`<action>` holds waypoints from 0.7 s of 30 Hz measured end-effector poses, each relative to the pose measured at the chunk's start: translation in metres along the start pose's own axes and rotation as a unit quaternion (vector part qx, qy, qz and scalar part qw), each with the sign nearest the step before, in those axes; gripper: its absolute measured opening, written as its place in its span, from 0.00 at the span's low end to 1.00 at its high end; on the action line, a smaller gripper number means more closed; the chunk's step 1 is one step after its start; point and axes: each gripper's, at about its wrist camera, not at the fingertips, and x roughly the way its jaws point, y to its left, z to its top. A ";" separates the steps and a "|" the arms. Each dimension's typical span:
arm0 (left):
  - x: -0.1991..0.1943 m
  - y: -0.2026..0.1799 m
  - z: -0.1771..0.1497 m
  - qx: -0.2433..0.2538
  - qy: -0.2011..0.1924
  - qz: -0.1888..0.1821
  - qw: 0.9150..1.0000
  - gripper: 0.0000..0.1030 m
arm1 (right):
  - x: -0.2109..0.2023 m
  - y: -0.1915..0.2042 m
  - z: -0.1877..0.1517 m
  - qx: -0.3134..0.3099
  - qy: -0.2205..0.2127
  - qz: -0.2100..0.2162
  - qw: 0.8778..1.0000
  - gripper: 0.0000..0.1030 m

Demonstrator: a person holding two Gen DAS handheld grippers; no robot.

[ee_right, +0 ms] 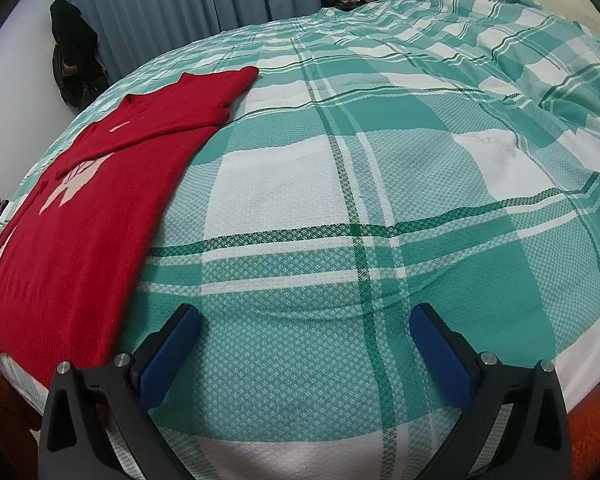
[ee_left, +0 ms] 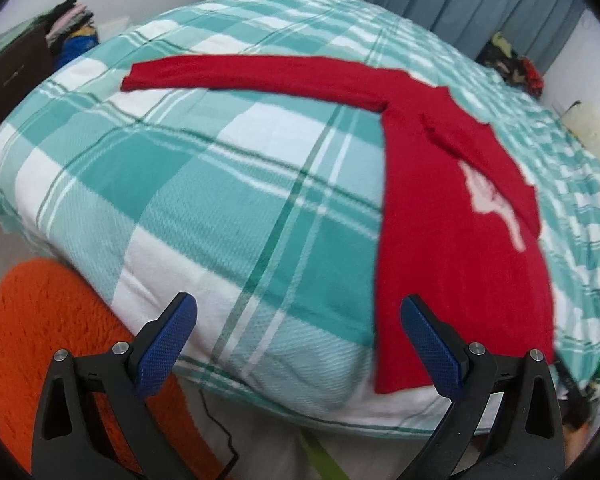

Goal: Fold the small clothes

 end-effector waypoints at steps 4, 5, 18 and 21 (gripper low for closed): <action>-0.017 0.024 0.038 -0.031 -0.013 -0.036 0.999 0.98 | 0.000 0.000 0.000 0.000 0.000 0.000 1.000 1.00; -0.025 0.041 0.056 -0.051 -0.023 -0.043 0.998 0.98 | 0.000 0.000 0.000 0.000 0.000 0.000 1.000 1.00; 0.023 0.218 0.182 -0.245 -0.021 -0.073 0.967 0.71 | 0.001 0.003 0.000 -0.004 -0.003 -0.010 1.000 1.00; 0.050 0.210 0.197 -0.224 -0.005 -0.041 0.974 0.72 | 0.001 0.003 0.001 -0.006 -0.003 -0.014 1.000 1.00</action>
